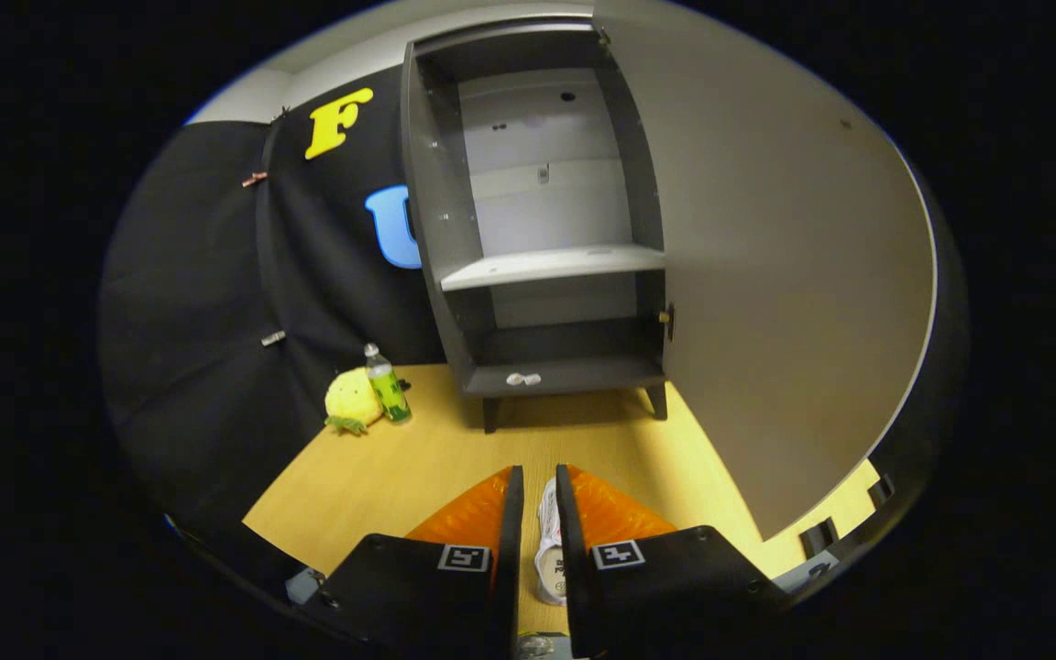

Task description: Open the shoe cabinet door, grab the shoes and put them into the shoe cabinet, then close the shoe cabinet door.

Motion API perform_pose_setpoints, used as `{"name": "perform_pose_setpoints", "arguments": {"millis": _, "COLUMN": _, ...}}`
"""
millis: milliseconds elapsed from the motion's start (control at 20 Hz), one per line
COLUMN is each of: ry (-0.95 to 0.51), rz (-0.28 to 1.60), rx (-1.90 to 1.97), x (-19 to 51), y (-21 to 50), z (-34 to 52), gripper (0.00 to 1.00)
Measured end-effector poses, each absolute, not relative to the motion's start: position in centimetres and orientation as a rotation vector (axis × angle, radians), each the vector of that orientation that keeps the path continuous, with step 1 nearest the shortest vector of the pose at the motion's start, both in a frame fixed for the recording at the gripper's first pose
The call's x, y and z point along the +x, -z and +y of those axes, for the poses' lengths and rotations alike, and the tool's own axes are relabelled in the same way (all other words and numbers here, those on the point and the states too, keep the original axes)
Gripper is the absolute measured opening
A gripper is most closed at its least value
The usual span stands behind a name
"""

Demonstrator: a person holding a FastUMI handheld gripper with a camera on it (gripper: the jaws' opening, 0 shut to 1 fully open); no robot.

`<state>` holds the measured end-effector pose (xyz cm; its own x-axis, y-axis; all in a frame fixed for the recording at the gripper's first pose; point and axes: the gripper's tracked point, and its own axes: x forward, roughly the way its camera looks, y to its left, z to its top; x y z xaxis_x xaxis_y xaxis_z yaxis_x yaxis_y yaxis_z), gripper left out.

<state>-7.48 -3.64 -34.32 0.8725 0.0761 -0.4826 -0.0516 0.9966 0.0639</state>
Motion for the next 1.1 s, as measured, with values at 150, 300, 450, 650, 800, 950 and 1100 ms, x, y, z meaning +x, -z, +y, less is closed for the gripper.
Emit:
{"name": "perform_pose_setpoints", "arguments": {"millis": 150, "ry": -0.009, "rz": 0.57, "rx": 0.005, "x": -8.0, "y": 39.6, "z": -4.0, "gripper": 0.26}}
{"name": "perform_pose_setpoints", "arguments": {"millis": 300, "ry": 0.02, "rz": 0.653, "rx": -0.009, "x": -8.4, "y": 44.7, "z": -3.9, "gripper": 0.26}}
{"name": "perform_pose_setpoints", "arguments": {"millis": 450, "ry": 0.038, "rz": 0.715, "rx": -0.009, "x": -8.5, "y": 48.6, "z": -3.9, "gripper": 0.26}}
{"name": "perform_pose_setpoints", "arguments": {"millis": 650, "ry": 0.053, "rz": 0.754, "rx": -0.009, "x": -8.4, "y": 51.6, "z": -4.1, "gripper": 0.26}}
{"name": "perform_pose_setpoints", "arguments": {"millis": 800, "ry": 0.059, "rz": 0.76, "rx": -0.015, "x": -7.7, "y": 52.9, "z": -4.3, "gripper": 0.26}}
{"name": "perform_pose_setpoints", "arguments": {"millis": 950, "ry": 0.062, "rz": 0.735, "rx": 0.006, "x": -6.4, "y": 53.7, "z": -4.3, "gripper": 0.26}}
{"name": "perform_pose_setpoints", "arguments": {"millis": 1100, "ry": 0.068, "rz": 0.723, "rx": -0.024, "x": -5.2, "y": 54.5, "z": -4.6, "gripper": 0.26}}
